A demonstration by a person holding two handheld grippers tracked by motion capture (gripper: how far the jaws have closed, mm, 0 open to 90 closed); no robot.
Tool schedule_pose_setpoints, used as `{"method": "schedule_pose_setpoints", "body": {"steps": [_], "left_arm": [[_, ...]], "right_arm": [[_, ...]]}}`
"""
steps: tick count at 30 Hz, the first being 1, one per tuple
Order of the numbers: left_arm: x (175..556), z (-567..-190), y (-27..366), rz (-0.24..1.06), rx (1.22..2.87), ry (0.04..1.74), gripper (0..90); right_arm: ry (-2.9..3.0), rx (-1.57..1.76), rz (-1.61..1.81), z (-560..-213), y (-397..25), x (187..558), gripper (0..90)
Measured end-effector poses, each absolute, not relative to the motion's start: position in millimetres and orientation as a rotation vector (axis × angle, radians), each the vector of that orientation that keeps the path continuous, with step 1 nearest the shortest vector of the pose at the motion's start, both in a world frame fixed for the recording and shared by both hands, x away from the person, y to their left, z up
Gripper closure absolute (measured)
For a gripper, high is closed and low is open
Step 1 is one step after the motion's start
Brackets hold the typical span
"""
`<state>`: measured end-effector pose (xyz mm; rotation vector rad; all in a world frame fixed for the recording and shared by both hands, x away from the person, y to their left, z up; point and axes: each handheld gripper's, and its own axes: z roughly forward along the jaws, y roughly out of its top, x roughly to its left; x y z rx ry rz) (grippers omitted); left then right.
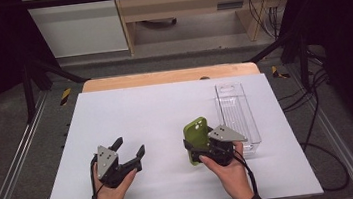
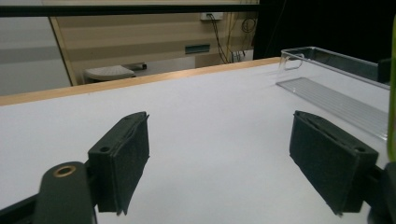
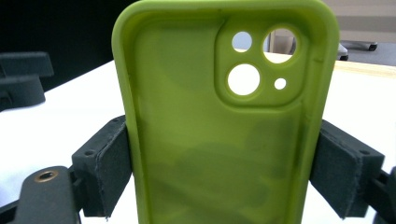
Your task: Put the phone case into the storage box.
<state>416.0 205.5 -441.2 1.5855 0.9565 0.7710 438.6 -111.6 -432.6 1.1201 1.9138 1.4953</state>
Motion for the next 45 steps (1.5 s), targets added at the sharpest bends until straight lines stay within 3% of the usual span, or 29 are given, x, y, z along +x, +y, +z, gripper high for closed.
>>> {"method": "schedule_pose_setpoints", "body": {"steps": [10, 19, 31, 45], "left_arm": [[415, -449, 222, 0.737, 1.539, 0.974, 10.7], [413, -454, 222, 0.687, 1.522, 0.985, 8.9], [413, -460, 220, 0.634, 1.505, 1.002, 8.0], [414, -464, 234, 0.69, 1.499, 1.055, 7.7]], "right_arm": [[1.89, 1.185, 1.481, -400, -108, 463, 16.4], [1.833, 1.221, 1.482, -373, -108, 487, 16.4], [1.592, 1.345, 1.529, -335, -145, 517, 16.4], [1.51, 1.358, 1.399, -331, -186, 539, 16.4]]}}
